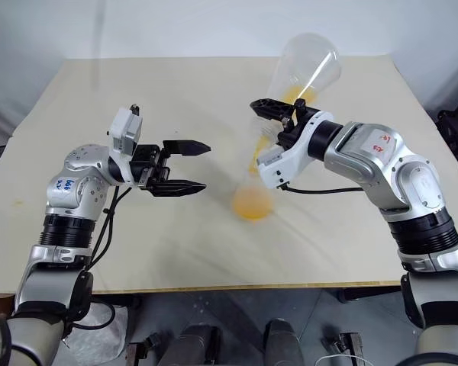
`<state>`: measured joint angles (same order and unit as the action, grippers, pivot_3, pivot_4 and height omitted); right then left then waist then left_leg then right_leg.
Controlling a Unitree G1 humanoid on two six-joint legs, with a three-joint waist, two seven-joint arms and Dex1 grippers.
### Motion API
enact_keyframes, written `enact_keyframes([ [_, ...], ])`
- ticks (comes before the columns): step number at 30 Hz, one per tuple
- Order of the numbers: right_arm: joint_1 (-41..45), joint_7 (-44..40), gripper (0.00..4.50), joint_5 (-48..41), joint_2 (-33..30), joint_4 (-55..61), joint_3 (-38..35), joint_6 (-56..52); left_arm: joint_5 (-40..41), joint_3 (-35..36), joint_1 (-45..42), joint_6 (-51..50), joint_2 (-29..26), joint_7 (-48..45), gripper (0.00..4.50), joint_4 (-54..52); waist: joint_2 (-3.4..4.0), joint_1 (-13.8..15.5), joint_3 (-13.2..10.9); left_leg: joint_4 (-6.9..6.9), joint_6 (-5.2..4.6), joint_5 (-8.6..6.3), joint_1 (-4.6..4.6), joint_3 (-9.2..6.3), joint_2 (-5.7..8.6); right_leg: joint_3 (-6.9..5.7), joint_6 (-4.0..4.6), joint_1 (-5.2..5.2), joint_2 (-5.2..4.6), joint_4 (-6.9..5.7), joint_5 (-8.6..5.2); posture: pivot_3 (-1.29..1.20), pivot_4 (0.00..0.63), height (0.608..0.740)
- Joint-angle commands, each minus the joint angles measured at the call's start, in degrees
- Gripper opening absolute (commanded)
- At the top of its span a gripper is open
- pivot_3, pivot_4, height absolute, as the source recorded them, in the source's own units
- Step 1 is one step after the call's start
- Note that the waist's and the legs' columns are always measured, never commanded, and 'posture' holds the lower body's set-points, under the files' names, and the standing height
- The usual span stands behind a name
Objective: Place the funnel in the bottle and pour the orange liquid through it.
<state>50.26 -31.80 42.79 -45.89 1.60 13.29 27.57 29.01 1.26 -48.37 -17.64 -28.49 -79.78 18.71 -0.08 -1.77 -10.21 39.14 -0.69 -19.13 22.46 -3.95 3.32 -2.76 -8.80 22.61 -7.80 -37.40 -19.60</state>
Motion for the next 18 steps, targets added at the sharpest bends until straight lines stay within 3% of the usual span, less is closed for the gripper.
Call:
enact_keyframes([
  [1,1.2,1.0,2.48,-0.4,-0.2,0.5,-0.8,0.4,0.4,0.7,-0.1,0.0,-0.8,-0.1,4.50,-1.6,0.00,0.0,0.0,0.00,0.00,0.00,0.00,0.00,0.00,0.00,0.00,0.00,0.00,0.00,0.00,0.00,0.150,0.740],
  [18,1.0,1.2,2.48,-0.4,-0.3,-0.1,-1.0,1.3,-2.3,0.0,1.6,1.5,-2.9,0.5,4.50,-1.2,0.00,0.0,0.0,0.00,0.00,0.00,0.00,0.00,0.00,0.00,0.00,0.00,0.00,0.00,0.00,0.00,0.150,0.740],
])
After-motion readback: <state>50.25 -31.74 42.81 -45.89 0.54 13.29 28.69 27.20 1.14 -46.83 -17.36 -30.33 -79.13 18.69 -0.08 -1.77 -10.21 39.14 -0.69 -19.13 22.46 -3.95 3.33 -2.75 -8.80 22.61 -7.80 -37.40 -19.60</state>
